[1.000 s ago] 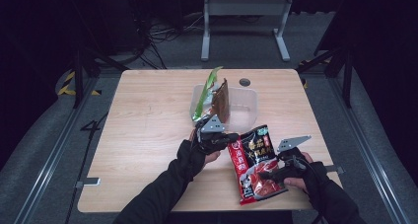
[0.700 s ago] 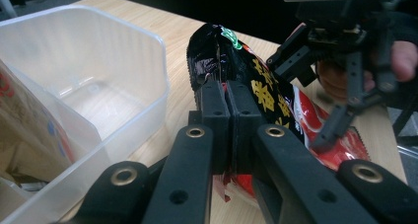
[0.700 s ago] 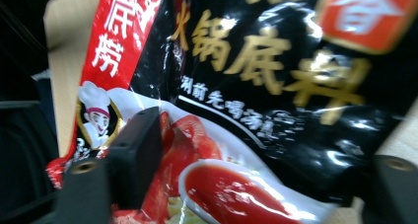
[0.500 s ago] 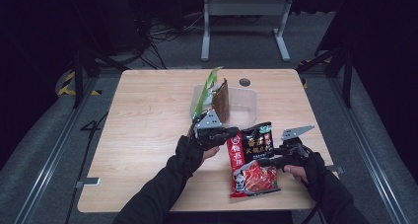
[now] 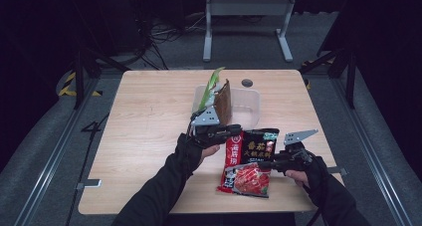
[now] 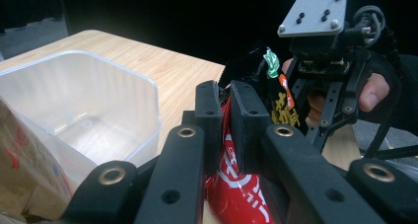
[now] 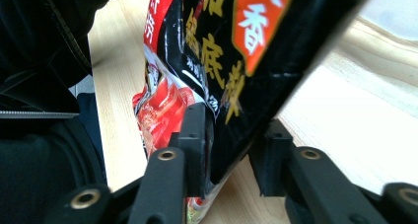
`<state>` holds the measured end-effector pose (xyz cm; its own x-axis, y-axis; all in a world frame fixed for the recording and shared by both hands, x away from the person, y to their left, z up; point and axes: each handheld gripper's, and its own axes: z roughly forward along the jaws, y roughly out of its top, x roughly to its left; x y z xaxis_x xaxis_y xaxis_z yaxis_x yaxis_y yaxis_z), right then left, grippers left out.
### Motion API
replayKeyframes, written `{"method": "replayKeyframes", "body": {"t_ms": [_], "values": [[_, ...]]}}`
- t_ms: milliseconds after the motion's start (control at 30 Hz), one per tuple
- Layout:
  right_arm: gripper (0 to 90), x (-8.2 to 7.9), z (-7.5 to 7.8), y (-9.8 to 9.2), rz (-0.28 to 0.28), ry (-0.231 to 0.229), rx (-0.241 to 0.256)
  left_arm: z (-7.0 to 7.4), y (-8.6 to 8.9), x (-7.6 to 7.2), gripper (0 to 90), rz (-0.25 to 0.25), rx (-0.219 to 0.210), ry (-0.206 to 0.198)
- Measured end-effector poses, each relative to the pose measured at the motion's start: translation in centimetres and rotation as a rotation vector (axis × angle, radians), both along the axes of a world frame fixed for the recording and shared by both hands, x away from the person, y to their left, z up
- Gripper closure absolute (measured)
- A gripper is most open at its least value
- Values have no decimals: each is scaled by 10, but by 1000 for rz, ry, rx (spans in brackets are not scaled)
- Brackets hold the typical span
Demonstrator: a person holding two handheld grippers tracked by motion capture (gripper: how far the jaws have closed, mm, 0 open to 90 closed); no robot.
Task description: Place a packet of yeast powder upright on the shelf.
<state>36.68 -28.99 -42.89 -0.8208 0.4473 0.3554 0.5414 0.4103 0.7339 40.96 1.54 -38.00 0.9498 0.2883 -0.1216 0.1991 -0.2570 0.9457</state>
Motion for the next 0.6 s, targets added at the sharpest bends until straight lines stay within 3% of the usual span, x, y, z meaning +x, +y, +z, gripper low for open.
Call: {"method": "replayKeyframes", "body": {"t_ms": [100, 167, 233, 333, 400, 467, 500, 533, 567, 600], "values": [[622, -2, 0, 6, 16, -12, -18, 1, -1, -1, 849, -8, -1, -1], [632, -2, 0, 7, 18, -12, -19, 2, -1, 0, 850, -9, 1, -10], [664, -1, 1, 7, -2, -9, -1, 4, 1, -1, 852, -19, -26, -4], [711, -2, 4, 7, -16, -26, 12, 10, 2, -3, 833, -13, -13, -22], [751, -4, 7, 7, -39, -47, 7, 14, 5, -5, 773, 11, 10, -48], [771, -6, 9, 7, -65, -64, 6, 17, 10, -11, 743, -1, 25, -76], [776, -8, 11, 6, -80, -73, 6, 19, 13, -16, 705, 7, 53, -96], [776, -8, 11, 6, -80, -73, 6, 19, 13, -16, 665, 7, 53, -96], [779, -10, 13, 5, -82, -84, -2, 19, 18, -22, 665, 8, 92, -126], [783, -13, 13, 5, -91, -98, -8, 17, 22, -28, 608, 32, 128, -152]]}}
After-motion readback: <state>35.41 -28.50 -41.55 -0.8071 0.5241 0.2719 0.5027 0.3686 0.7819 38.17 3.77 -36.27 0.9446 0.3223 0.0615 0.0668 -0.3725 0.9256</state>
